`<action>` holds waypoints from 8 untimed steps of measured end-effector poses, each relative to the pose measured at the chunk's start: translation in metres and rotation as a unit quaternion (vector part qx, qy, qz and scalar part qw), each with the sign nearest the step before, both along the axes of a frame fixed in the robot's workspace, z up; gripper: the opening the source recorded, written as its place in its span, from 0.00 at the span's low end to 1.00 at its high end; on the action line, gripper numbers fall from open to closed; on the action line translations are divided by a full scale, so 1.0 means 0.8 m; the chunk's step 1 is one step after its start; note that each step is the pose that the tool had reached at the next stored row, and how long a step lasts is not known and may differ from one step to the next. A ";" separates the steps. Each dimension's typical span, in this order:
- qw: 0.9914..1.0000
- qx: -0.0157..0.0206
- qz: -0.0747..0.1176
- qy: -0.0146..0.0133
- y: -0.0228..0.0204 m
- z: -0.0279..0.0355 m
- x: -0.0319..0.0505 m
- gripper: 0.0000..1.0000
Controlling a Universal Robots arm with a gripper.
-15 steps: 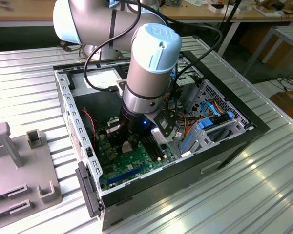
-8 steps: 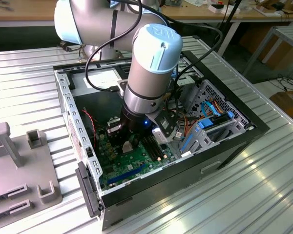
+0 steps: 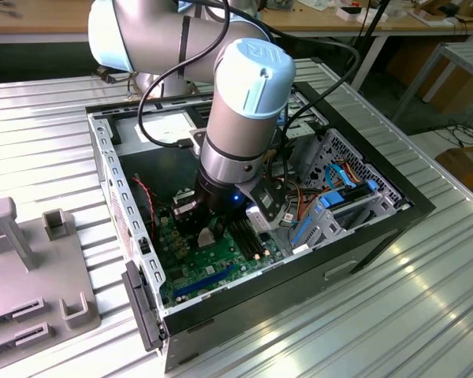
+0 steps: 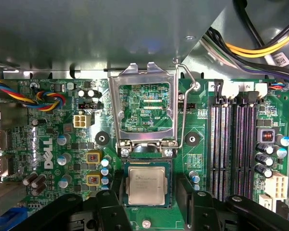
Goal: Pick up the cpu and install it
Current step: 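Place the cpu into insertion slot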
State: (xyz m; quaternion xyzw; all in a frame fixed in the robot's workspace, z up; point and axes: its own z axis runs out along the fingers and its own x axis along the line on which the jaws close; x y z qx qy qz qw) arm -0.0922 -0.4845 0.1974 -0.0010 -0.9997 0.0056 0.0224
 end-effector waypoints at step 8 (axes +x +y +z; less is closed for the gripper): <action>1.000 0.000 0.000 0.000 0.0000 0.0019 0.000 0.54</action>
